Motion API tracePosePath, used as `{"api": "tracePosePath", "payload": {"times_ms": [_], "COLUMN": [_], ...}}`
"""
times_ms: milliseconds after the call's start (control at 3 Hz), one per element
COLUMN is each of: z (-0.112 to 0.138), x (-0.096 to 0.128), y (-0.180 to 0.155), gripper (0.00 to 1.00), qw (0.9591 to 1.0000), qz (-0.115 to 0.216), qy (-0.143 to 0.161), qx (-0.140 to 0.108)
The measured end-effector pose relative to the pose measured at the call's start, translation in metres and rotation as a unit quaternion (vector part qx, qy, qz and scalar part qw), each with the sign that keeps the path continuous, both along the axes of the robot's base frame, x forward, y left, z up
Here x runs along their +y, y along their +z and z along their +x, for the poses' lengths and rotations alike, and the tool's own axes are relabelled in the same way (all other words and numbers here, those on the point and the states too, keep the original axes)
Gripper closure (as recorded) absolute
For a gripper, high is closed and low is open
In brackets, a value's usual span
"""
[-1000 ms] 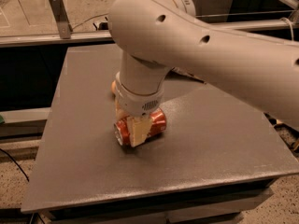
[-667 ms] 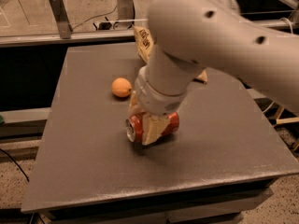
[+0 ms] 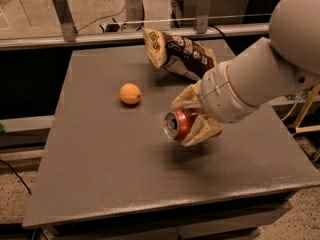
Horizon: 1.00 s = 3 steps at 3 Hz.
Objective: Place coke can upright
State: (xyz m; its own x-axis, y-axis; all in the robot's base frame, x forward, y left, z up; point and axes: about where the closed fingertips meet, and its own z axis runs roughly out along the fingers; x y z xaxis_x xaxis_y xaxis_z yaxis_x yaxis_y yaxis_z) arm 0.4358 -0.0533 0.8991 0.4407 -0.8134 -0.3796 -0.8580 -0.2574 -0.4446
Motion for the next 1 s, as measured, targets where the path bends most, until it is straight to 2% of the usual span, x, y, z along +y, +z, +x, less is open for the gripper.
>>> {"api": "tracePosePath", "payload": {"times_ms": [333, 667, 1000], "z": [0.005, 0.037, 0.064], "x": [-0.008, -0.049, -0.069], "y": [0.007, 0.035, 0.057], "gripper": [1.00, 1.00, 1.00], "qw": [0.9993, 0.9908, 0.9776], "qz": [0.035, 0.134, 0.208], "qy": [0.007, 0.018, 0.034], "qx": [0.003, -0.001, 0.002]}}
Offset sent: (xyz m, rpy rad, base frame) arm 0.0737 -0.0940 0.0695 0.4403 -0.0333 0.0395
